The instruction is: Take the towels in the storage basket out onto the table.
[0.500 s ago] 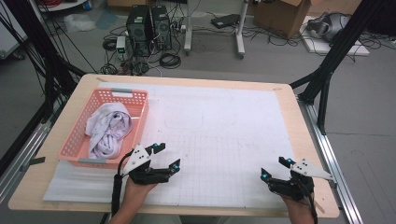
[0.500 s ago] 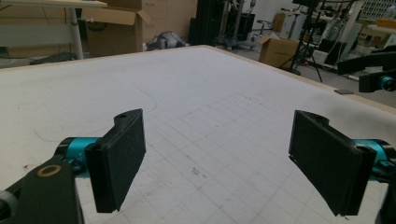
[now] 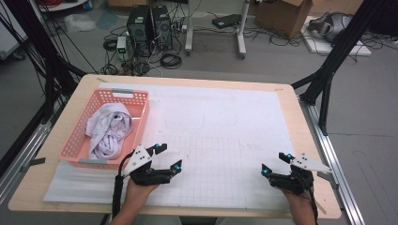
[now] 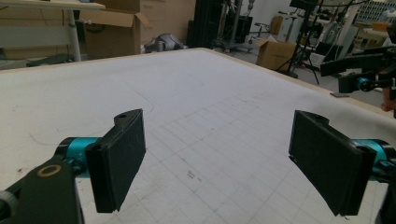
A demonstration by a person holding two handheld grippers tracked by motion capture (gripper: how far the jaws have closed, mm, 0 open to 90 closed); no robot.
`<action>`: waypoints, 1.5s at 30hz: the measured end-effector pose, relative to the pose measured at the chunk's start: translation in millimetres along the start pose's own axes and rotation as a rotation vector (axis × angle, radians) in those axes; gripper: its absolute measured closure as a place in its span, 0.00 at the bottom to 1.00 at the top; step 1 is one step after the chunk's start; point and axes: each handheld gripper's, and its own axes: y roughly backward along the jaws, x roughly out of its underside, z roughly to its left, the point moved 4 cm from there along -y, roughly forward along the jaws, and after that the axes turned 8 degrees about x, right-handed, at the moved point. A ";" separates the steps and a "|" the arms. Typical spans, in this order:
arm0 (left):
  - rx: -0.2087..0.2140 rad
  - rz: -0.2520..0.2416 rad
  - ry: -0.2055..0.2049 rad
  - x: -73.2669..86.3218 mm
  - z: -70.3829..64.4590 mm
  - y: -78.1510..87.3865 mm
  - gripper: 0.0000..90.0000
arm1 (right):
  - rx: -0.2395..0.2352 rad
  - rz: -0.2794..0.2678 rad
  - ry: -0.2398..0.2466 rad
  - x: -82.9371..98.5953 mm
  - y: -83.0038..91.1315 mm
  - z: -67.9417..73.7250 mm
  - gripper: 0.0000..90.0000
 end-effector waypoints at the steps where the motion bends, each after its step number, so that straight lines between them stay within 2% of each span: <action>1: -0.004 0.004 0.015 0.4 0.8 0.8 0.21 | 0.000 0.005 0.014 0.4 -0.9 0.4 0.17; 11: -0.012 -0.001 0.013 -2.2 -5.2 6.4 0.20 | 0.000 0.009 0.047 -2.5 -1.2 6.4 0.17; 16: -0.011 -0.002 0.015 -3.3 -7.8 9.1 0.21 | 0.000 -0.001 0.047 -3.5 -2.1 6.8 0.17; 22: -0.002 -0.019 -0.005 -16.6 -10.3 13.6 0.21 | -0.008 0.001 0.049 -3.9 -3.3 8.0 0.17; 27: -0.003 -0.011 0.004 -25.3 -7.7 17.9 0.21 | -0.013 -0.004 0.037 -3.7 -3.0 7.2 0.17; 31: -0.018 -0.021 -0.005 -36.4 -3.1 24.3 0.21 | -0.018 -0.001 0.032 -3.6 -3.2 8.2 0.17; 35: -0.042 -0.044 -0.019 -54.9 5.8 33.5 0.21 | -0.018 0.002 0.028 -3.6 -2.5 8.9 0.17; 40: -0.086 -0.056 -0.041 -77.1 21.0 46.3 0.21 | -0.012 0.000 0.030 -3.2 -2.4 7.7 0.17; 45: -0.135 -0.049 -0.044 -89.4 38.7 59.2 0.20 | -0.013 0.002 0.031 -3.2 -2.8 7.9 0.17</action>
